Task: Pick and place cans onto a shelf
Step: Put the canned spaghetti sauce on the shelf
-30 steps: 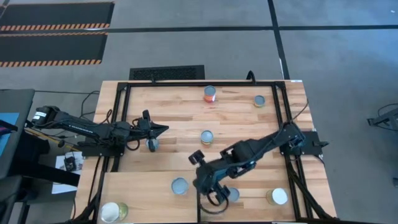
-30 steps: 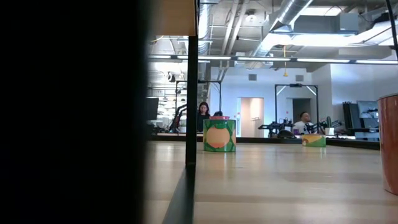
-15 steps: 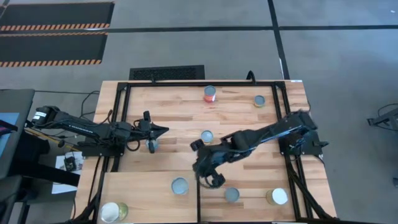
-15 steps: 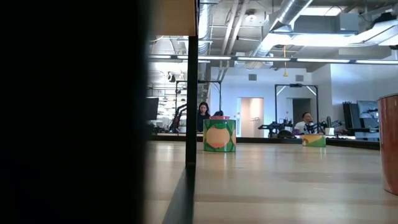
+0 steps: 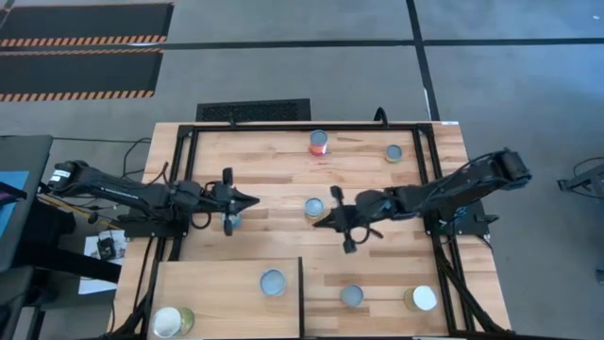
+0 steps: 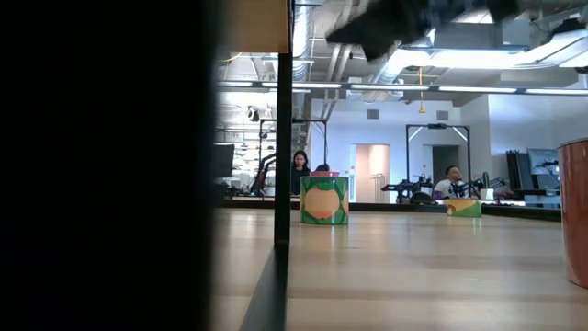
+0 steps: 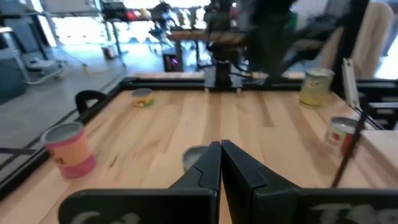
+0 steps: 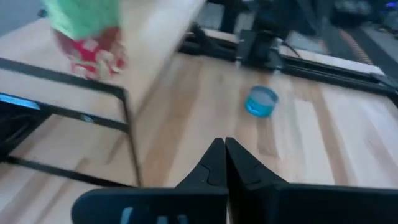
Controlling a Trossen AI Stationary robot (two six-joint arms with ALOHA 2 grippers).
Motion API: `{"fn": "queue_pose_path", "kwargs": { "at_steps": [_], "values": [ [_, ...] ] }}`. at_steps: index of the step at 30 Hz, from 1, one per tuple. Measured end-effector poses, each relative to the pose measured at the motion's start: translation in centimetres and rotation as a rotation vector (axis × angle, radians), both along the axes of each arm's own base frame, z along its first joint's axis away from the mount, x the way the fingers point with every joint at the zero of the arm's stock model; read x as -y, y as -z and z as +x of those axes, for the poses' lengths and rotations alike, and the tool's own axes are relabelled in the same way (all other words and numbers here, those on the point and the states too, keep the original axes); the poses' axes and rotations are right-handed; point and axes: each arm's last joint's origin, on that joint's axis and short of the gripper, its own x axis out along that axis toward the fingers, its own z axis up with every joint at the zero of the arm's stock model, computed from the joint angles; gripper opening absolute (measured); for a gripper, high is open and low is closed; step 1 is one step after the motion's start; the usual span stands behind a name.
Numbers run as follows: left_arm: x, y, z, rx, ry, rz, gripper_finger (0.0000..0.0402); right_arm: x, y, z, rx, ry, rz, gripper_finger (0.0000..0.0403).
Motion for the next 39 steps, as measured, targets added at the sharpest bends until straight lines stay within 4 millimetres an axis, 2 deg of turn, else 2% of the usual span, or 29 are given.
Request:
{"fn": "queue_pose_path", "kwargs": {
  "at_steps": [7,9,16,21,26,33,39],
  "values": [
    [1.3,-5.5,0.7,-0.168,0.107,0.045,0.0,2.5,5.1,-3.3,0.092,0.089,0.071,0.0006],
    [2.0,-6.9,1.1,-0.233,0.139,0.059,0.0,2.9,5.8,-4.0,0.125,0.108,0.086,0.0006],
    [5.9,-10.3,3.3,-0.454,0.259,0.147,0.0008,3.1,7.1,-5.5,0.165,0.122,0.099,0.0007],
    [9.1,-12.9,4.8,-0.56,0.337,0.2,0.0043,3.0,7.4,-5.8,0.159,0.161,0.076,0.0008],
    [12.8,-15.1,6.6,-0.591,0.453,0.231,0.0085,3.1,7.4,-5.8,0.16,0.168,0.065,0.0008],
    [18.8,-14.3,8.5,-0.708,0.556,0.373,0.0108,3.5,7.2,-5.7,0.179,0.187,0.075,0.0008],
    [21.6,-13.3,9.8,-0.773,0.478,0.45,0.0109,3.5,7.1,-5.7,0.182,0.191,0.101,0.0008]
  ]
}}
